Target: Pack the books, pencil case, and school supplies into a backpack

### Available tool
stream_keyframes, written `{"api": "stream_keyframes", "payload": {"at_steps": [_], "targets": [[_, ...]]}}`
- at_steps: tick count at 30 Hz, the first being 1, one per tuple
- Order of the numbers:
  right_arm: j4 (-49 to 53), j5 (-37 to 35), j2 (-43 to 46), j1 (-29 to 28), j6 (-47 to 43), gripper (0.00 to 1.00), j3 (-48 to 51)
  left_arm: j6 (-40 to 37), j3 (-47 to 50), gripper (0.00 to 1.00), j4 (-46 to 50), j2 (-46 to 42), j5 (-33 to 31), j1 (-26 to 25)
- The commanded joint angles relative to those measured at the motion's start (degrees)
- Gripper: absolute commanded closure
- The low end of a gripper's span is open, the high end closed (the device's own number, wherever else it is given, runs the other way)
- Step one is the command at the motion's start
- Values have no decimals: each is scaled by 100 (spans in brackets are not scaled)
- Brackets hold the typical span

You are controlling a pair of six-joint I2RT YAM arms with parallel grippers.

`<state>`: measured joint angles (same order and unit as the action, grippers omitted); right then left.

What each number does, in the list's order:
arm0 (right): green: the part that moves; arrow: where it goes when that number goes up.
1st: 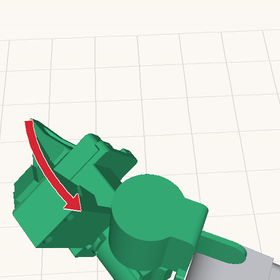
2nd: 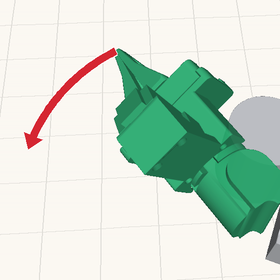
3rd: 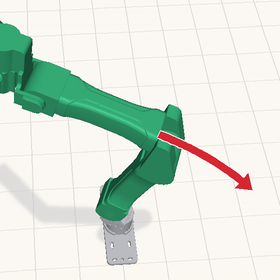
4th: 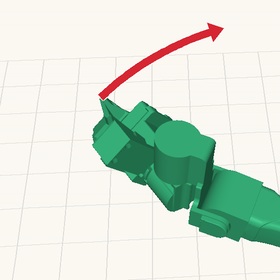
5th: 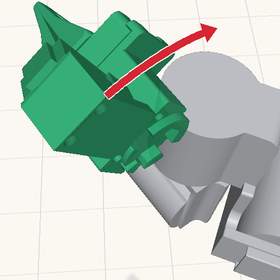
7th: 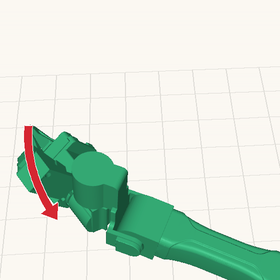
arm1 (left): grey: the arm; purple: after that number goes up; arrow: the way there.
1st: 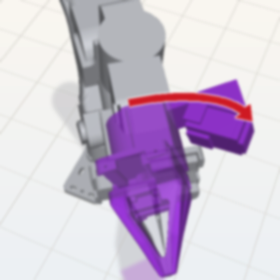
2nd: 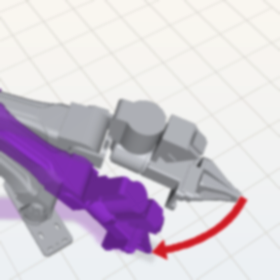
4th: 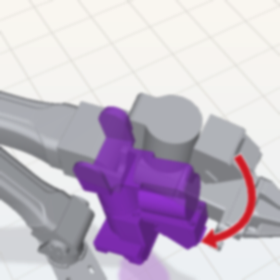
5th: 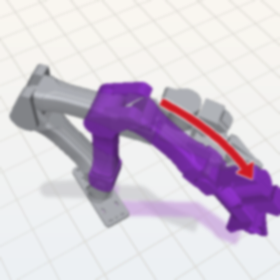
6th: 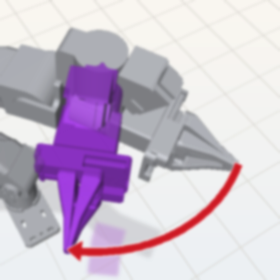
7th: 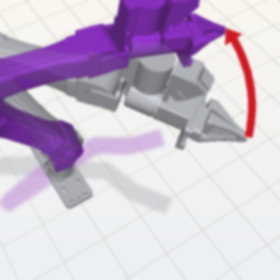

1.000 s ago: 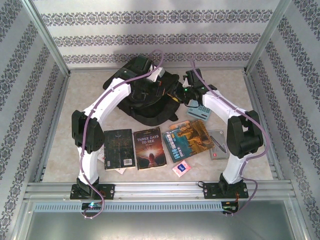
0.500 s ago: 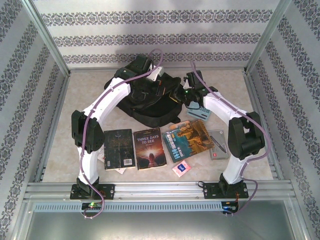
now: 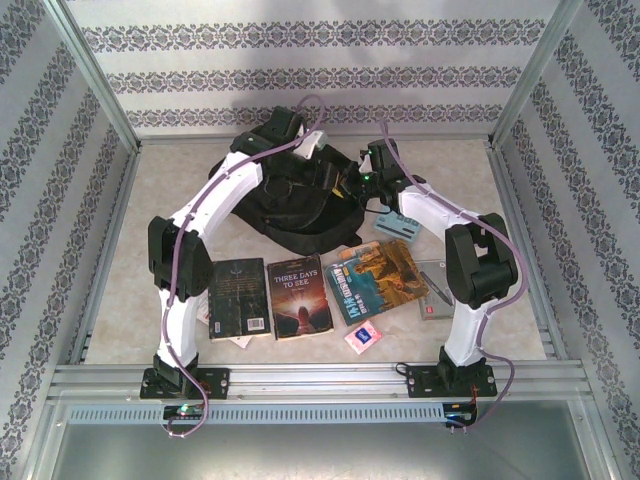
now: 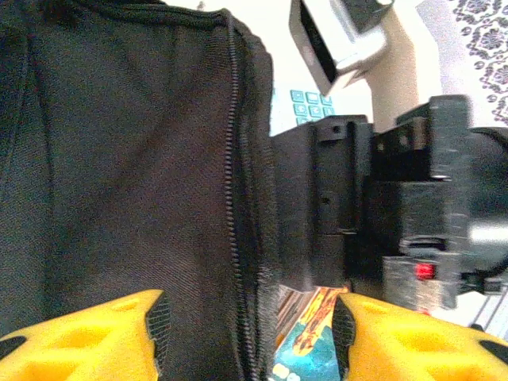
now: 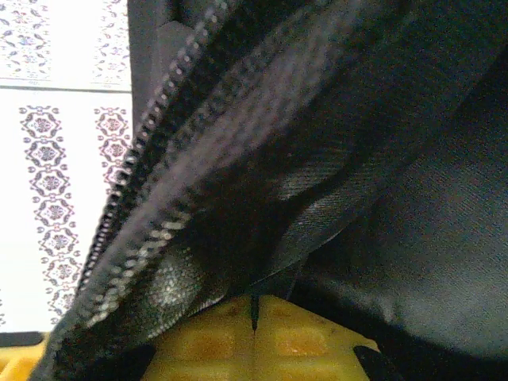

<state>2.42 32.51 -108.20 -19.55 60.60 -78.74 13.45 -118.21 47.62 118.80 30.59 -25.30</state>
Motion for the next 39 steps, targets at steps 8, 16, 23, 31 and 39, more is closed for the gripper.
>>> {"api": "stream_keyframes", "payload": {"at_steps": [8,16,23,31,39], "targets": [[-619,355,-135,30,496,94,-230,-360,-53,41,280,211,76,47],[-910,482,-172,57,784,96,-205,-576,-78,37,382,332,-135,-1],[-1027,502,-135,74,933,99,-149,-773,-73,42,472,428,-233,-68],[-1164,528,-97,123,1034,100,-56,-836,-62,51,413,306,-749,-145],[-945,432,14,188,822,99,72,-790,-170,78,282,88,-1070,-142]]}}
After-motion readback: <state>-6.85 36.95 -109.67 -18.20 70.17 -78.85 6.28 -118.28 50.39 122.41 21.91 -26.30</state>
